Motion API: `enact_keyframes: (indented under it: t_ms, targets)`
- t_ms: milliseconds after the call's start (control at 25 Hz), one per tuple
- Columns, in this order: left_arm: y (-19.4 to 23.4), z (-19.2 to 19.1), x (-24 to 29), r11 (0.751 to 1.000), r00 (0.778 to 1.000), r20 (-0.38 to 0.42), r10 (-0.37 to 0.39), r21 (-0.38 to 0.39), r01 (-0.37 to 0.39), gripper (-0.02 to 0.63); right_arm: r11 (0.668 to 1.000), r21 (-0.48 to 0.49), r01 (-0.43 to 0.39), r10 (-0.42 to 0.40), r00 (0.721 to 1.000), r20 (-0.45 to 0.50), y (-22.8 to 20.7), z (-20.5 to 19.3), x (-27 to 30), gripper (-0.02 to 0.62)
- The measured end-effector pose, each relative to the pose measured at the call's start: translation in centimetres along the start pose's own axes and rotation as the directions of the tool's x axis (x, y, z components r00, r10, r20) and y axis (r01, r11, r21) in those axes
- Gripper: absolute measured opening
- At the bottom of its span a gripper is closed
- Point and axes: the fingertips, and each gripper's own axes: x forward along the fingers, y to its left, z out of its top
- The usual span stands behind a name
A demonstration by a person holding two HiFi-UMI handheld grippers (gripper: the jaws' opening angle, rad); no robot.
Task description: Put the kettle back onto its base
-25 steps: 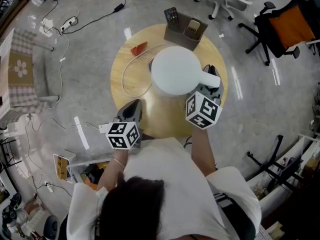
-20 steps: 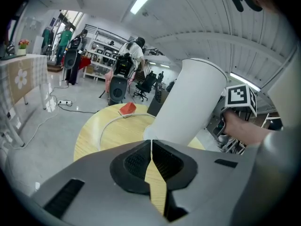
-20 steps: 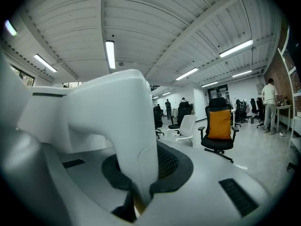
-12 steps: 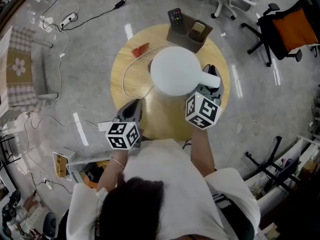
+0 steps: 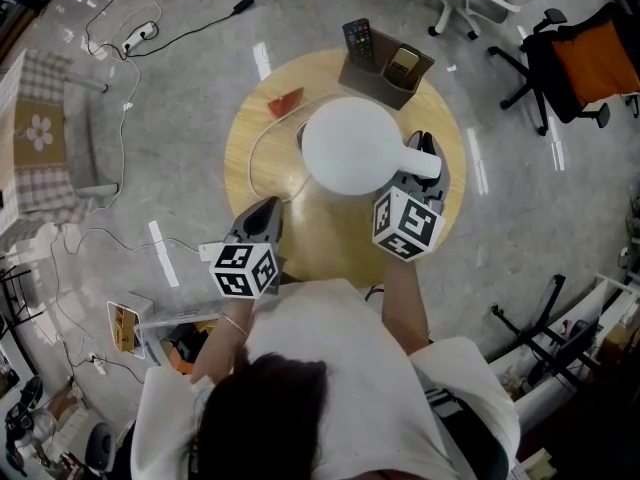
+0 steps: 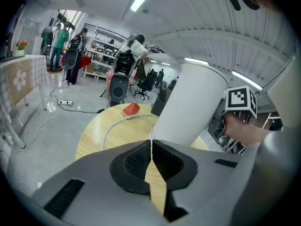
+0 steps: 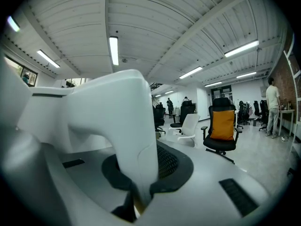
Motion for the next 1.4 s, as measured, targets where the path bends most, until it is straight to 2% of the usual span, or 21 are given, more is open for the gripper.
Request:
enact_keyframes:
  t_ms: [880,1400]
  targets:
    - [0.4,-0.1,0.2,1.0,1.0,-0.027,-0.009,0.027,0.009,0.032,0.999,0.016,0.032,-0.031,0.999,-0.028,-0.2,-2.3,0.2,0.046]
    - [0.4,-0.6,0.0,0.998,0.999,-0.045,-0.001,0.061,0.004,0.032,0.999,0.038,0.034,-0.034,0.999,-0.013,-0.5,-2.9,-0.2,0.046]
